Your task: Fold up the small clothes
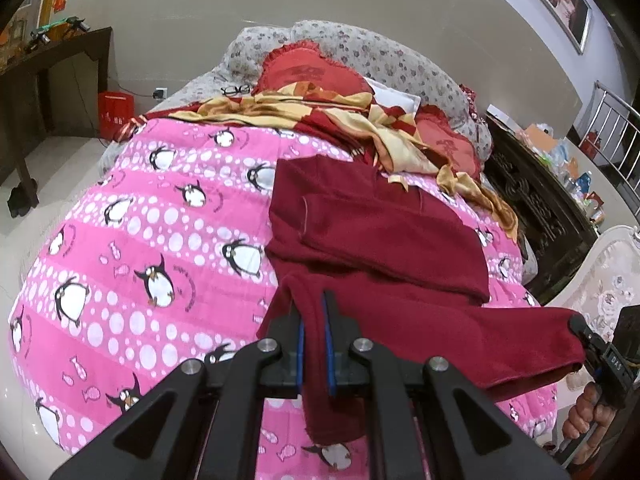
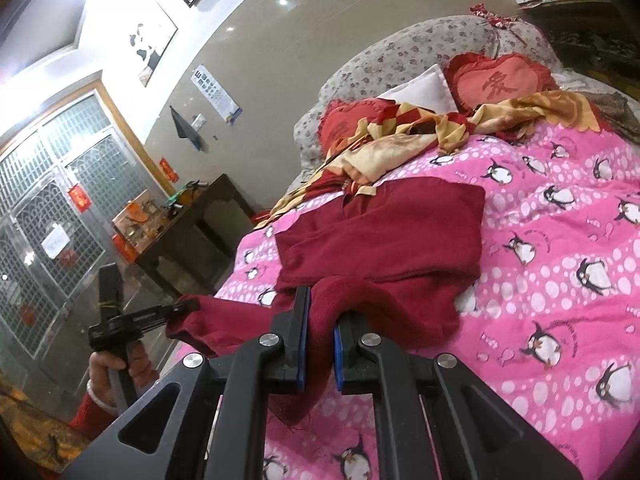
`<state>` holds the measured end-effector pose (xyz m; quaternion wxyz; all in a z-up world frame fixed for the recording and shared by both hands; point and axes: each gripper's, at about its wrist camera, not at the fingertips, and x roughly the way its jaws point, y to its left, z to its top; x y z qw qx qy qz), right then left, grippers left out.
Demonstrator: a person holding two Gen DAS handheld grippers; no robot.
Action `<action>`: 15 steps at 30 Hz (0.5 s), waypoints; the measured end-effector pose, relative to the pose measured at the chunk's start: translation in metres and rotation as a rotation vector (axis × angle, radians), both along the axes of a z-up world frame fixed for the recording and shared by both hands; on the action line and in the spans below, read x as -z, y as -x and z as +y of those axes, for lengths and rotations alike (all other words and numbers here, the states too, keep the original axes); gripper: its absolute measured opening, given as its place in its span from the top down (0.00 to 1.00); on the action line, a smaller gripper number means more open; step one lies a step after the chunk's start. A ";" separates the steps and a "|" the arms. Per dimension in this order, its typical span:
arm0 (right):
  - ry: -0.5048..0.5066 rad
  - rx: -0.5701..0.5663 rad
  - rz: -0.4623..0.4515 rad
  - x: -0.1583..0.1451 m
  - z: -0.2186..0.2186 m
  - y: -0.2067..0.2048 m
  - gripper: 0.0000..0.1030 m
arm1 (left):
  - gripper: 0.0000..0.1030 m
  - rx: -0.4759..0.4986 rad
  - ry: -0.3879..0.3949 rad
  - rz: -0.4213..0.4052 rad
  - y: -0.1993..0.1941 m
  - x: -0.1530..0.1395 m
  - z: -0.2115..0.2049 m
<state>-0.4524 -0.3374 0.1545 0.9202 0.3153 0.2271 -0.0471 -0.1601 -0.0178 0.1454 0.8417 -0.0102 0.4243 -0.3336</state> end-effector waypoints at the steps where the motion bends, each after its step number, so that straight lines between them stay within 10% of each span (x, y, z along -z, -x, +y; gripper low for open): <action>1: 0.004 0.003 0.000 -0.001 -0.001 -0.002 0.80 | 0.92 0.000 -0.002 -0.006 -0.001 -0.001 -0.002; 15: 0.015 0.018 0.014 -0.005 -0.011 -0.012 0.80 | 0.92 -0.004 -0.012 -0.032 -0.010 -0.002 -0.012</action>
